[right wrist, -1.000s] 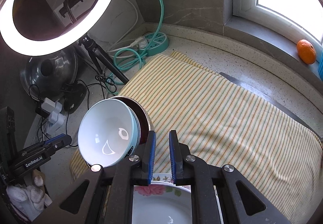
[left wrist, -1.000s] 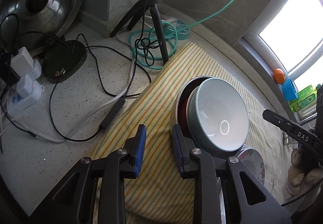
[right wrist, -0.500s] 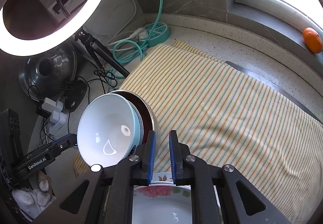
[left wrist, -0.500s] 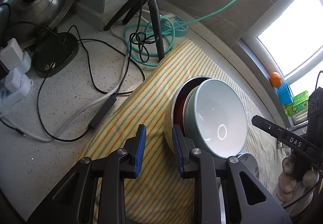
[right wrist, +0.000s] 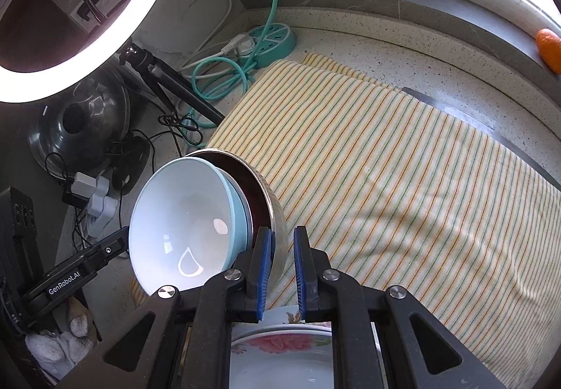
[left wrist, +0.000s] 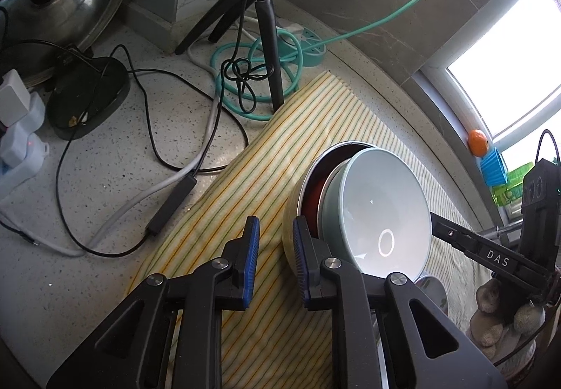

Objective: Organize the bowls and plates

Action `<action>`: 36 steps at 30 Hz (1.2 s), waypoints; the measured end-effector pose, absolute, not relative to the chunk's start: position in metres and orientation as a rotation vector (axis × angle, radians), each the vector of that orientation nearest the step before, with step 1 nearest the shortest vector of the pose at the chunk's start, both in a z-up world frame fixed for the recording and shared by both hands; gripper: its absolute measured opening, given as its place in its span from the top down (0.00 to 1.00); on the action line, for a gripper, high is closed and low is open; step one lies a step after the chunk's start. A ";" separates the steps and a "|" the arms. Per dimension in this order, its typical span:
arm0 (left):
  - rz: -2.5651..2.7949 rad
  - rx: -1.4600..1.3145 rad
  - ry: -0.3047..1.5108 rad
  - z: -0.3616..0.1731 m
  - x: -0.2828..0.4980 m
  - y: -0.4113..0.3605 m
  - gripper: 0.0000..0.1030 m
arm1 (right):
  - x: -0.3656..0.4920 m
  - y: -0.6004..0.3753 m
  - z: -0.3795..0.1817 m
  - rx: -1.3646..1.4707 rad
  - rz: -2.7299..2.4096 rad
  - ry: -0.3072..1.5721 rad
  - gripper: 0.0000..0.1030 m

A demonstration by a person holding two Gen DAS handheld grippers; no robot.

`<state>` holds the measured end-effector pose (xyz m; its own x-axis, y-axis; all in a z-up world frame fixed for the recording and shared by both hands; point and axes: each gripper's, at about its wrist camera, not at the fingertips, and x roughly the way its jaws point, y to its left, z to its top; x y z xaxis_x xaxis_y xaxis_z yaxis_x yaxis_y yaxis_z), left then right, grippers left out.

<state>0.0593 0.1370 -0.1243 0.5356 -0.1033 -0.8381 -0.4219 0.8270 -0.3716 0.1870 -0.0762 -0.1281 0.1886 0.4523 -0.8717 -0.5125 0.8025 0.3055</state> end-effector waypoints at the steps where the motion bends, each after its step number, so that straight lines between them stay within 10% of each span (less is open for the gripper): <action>1: 0.198 -0.590 1.000 -0.124 0.059 0.137 0.83 | 0.187 -0.076 -0.129 -0.056 0.680 1.205 0.88; 36: 0.153 -0.588 1.056 -0.137 0.075 0.130 0.94 | 0.187 -0.065 -0.138 -0.093 0.642 1.229 0.93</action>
